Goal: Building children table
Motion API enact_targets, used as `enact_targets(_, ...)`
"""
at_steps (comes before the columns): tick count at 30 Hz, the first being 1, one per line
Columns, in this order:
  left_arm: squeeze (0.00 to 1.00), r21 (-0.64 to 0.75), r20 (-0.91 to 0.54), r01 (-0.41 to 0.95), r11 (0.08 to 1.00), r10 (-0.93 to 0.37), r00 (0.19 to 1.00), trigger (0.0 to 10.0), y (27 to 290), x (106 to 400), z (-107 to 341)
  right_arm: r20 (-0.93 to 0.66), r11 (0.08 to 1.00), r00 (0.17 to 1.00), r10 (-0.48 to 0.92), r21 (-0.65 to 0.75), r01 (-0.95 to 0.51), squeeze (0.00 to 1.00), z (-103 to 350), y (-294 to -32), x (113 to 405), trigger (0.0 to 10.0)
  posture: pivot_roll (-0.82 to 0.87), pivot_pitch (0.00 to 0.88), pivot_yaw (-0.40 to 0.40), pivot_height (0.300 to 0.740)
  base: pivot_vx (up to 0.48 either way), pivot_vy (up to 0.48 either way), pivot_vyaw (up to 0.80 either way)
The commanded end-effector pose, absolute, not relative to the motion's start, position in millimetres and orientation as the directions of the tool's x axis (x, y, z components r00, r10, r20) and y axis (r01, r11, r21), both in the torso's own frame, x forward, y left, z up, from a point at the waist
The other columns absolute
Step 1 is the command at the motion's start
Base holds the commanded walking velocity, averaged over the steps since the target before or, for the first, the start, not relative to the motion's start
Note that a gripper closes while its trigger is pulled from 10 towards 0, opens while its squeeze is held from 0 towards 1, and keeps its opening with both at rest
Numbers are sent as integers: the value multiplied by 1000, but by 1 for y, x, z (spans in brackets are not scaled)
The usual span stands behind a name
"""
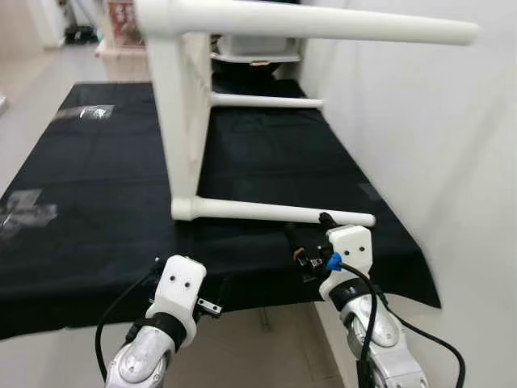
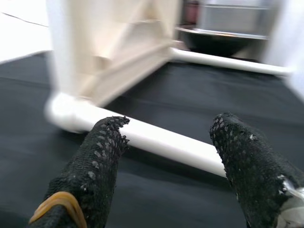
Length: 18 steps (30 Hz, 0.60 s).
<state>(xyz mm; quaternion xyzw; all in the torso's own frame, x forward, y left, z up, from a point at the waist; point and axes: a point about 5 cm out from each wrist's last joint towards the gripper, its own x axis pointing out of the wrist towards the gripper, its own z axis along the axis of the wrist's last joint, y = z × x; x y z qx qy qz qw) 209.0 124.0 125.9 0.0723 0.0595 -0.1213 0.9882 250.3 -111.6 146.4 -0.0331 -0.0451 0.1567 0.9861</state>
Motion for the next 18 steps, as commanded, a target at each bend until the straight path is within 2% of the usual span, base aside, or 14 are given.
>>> enact_targets(1,0,138,-135,256,957,-238,962,10000,123,209,125,70,951,951,302,-100,-294,0,143,-116,250,10000,79,24,-73,740,364,-311,0)
enact_targets(4,0,125,-143,255,959,-237,961,10000,122,209,124,67,952,952,299,-97,-292,0,142,-116,251,10000,79,27,-73,740,325,-207,0)
enact_targets(13,0,109,-144,239,965,-223,964,10000,125,213,124,86,953,952,293,-111,-284,0,146,-116,255,10000,77,47,-70,740,0,0,0)
enact_targets(18,0,109,-125,219,970,-205,971,10000,128,216,129,130,972,972,195,-162,-173,0,155,-126,262,10000,82,54,-69,740,0,0,0)
